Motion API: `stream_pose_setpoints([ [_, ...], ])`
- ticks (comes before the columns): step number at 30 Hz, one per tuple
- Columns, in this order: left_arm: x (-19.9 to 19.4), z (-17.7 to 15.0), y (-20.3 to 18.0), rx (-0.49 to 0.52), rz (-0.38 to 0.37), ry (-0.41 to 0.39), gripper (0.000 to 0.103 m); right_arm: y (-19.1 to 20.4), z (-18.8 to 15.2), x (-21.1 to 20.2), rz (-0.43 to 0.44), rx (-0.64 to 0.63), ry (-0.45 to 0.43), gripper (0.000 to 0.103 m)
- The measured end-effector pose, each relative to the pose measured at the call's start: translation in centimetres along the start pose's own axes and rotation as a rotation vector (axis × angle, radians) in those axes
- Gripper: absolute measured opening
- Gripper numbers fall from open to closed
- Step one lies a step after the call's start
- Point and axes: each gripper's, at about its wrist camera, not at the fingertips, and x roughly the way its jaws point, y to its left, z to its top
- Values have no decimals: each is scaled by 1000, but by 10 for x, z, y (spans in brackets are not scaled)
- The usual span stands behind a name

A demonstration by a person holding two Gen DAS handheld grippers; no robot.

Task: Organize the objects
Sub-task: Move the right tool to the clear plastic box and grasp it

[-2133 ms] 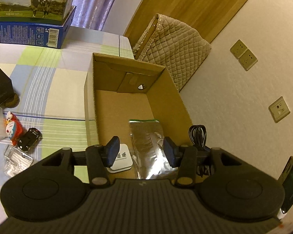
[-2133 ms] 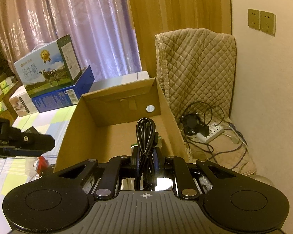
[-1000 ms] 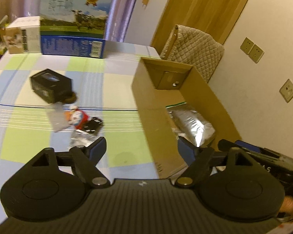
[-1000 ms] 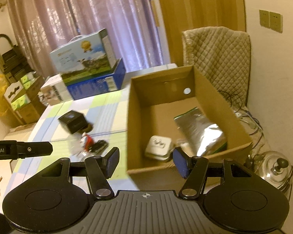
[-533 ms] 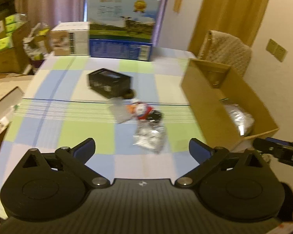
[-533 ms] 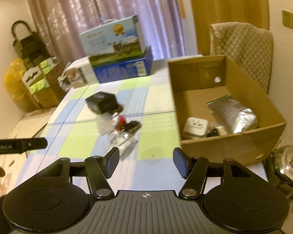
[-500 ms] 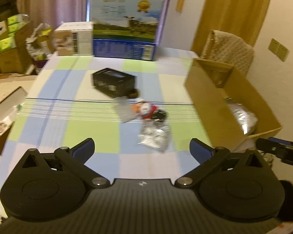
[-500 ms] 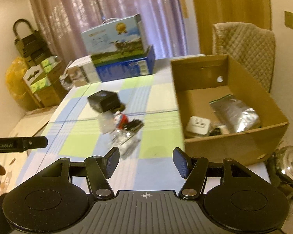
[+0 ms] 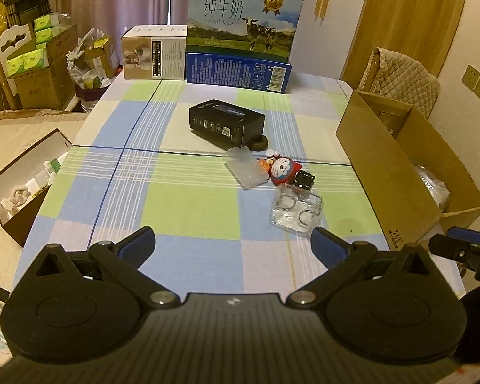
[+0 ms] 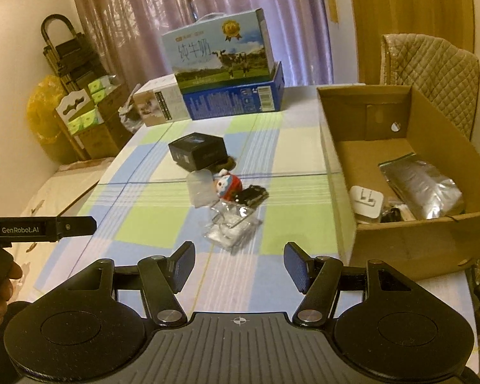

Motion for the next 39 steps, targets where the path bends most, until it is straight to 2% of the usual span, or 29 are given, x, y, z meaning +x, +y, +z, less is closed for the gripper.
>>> stream_pose_setpoints([
  [11, 23, 12, 12, -7, -1, 7, 102, 10, 3, 43, -5, -15, 36, 60],
  [13, 30, 15, 15, -11, 0, 8, 102, 10, 4, 54, -3, -18, 41, 63],
  [18, 49, 26, 20, -10, -2, 18, 102, 10, 9, 84, -4, -4, 51, 79],
  [21, 64, 34, 23, -9, -4, 24, 102, 11, 12, 106, -7, 2, 59, 83],
  [32, 136, 47, 42, -18, 9, 49, 102, 16, 6, 186, -61, 64, 87, 83],
  [39, 174, 50, 54, -27, 20, 53, 102, 19, 4, 213, -77, 113, 56, 83],
])
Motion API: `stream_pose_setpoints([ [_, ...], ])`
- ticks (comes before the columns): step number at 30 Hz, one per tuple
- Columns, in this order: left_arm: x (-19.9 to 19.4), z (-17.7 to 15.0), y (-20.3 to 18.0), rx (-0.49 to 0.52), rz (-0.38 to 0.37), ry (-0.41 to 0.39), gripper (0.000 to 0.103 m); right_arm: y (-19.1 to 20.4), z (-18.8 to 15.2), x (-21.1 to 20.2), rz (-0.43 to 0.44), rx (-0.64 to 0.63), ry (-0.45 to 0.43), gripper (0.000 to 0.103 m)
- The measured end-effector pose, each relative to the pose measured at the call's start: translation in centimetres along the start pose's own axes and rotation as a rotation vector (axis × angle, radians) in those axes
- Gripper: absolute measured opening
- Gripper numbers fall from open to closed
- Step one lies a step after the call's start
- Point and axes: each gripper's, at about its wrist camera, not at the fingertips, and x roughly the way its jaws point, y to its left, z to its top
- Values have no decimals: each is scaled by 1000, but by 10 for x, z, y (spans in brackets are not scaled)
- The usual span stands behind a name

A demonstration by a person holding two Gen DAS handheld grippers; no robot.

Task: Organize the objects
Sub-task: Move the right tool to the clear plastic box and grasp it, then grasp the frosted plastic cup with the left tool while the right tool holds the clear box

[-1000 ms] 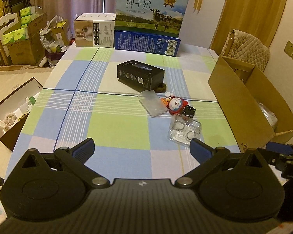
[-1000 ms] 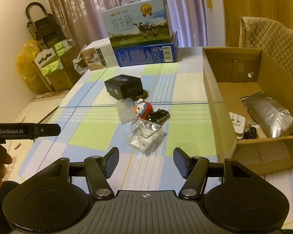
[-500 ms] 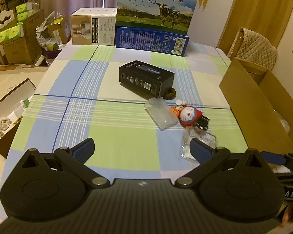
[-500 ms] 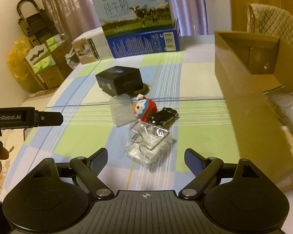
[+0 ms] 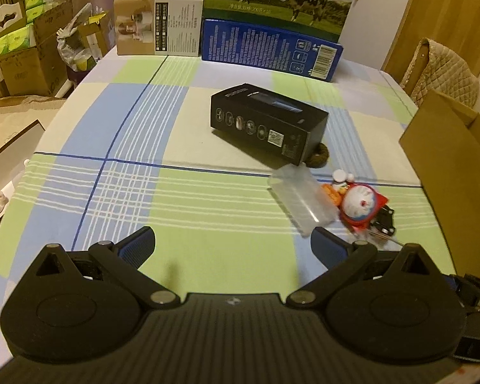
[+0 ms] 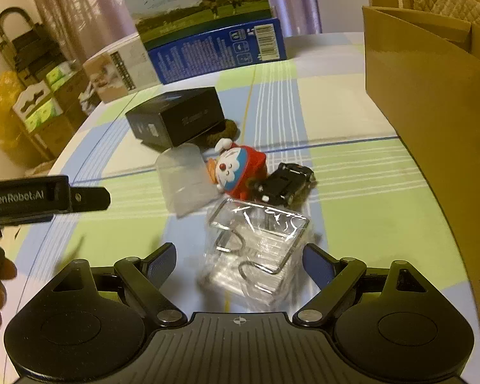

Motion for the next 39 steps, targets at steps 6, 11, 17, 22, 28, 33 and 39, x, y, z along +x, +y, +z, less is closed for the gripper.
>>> stream_pose_setpoints([
  [6, 21, 0, 6, -12, -3, 5, 102, 10, 3, 17, -43, -5, 1, 83],
  [11, 24, 2, 9, -39, -18, 5, 102, 14, 6, 27, -74, -36, -20, 83],
  [17, 27, 3, 15, -59, -8, 12, 102, 9, 11, 25, -81, -82, -9, 65],
  [22, 30, 3, 10, -40, -29, 23, 102, -8, 17, 19, -135, -103, -16, 64],
  [28, 34, 3, 1, -25, -63, 36, 102, -29, 30, 22, -159, -63, -5, 64],
  [33, 43, 7, -13, 2, -100, 39, 102, -28, 28, 21, -143, -81, -1, 64],
  [39, 63, 14, -34, 22, -142, 34, 93, -33, 26, 18, -150, -72, -5, 64],
])
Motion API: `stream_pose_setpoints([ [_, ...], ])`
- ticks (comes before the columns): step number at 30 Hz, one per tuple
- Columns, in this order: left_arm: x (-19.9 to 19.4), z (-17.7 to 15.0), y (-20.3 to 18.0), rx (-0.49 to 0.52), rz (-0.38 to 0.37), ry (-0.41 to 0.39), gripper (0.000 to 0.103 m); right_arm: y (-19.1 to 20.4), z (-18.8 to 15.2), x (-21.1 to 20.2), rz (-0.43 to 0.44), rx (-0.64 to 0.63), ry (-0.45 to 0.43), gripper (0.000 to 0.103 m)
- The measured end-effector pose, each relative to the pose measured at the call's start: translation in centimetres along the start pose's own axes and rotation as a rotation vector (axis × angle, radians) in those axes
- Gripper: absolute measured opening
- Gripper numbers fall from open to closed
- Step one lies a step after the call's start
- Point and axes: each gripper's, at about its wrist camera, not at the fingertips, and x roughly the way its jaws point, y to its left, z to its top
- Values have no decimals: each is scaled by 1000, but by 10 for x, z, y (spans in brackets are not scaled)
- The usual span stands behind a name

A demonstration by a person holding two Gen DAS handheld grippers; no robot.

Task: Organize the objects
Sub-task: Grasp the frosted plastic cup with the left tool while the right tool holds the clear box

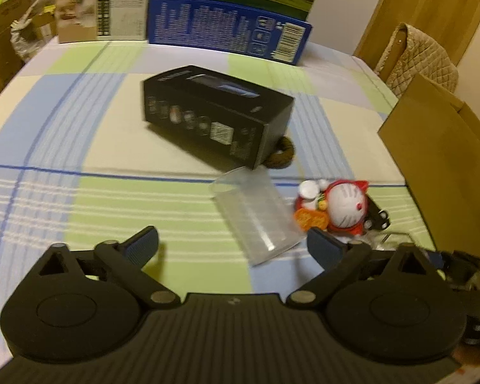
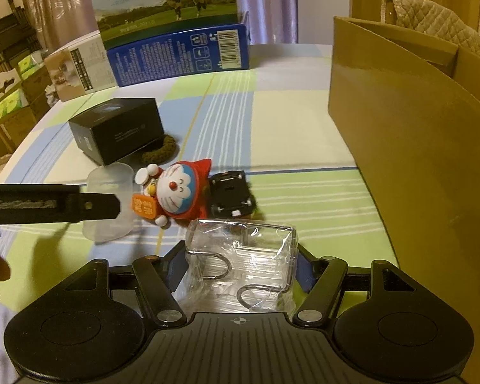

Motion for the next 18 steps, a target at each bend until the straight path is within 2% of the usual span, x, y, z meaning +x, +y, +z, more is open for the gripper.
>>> stream_pose_setpoints([
  [9, 29, 8, -16, 44, 18, 21, 74, -5, -4, -6, -7, -8, 8, 64],
  [13, 28, 6, -21, 101, 66, 25, 46, -8, -9, -12, -3, -8, 17, 64],
  [18, 11, -10, -26, 138, 85, 75, 44, -10, -19, -24, 16, -12, 36, 64],
])
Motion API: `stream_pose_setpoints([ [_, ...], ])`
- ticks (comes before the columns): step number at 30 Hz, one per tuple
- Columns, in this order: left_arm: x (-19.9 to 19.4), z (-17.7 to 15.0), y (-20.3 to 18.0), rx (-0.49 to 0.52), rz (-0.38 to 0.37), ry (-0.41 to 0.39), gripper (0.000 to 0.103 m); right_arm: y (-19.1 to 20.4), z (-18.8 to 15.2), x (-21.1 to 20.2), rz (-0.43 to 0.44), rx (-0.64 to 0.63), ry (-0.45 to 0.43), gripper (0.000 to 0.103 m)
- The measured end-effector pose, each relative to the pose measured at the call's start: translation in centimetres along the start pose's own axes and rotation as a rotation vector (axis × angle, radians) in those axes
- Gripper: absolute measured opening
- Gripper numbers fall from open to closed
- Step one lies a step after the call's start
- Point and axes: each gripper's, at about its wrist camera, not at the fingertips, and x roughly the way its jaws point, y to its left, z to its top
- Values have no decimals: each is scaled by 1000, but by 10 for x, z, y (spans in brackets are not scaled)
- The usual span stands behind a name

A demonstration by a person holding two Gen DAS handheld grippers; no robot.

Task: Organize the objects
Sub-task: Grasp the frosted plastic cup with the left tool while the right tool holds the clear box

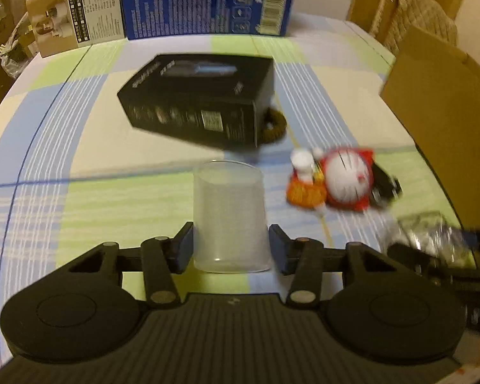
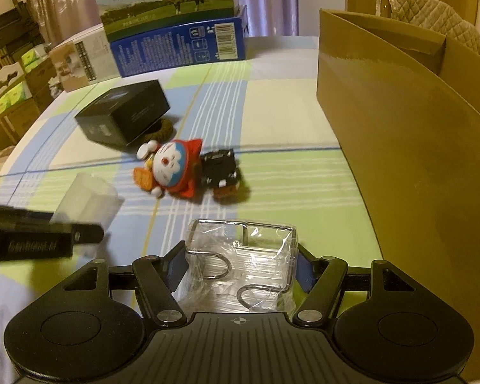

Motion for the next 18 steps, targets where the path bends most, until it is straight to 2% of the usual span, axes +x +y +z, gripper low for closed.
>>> stream_pose_setpoints([
  [6, -33, -40, -21, 30, -15, 32, 44, -1, -20, -20, 12, -19, 13, 64],
  [9, -41, -55, -24, 52, 14, 13, 49, -2, -23, -24, 16, -9, 14, 64],
  [10, -42, -57, -25, 60, 29, 5, 55, -2, -23, -24, 16, -6, 14, 64],
  [11, -41, -57, -26, 67, 38, -3, 56, -3, -23, -24, 16, -4, 13, 64],
  [14, -39, -52, -25, 69, 55, -26, 56, -3, -22, -22, 15, -3, 10, 64],
  [18, -33, -47, -21, 46, 40, -34, 56, -4, -22, -21, 13, -11, 5, 64],
])
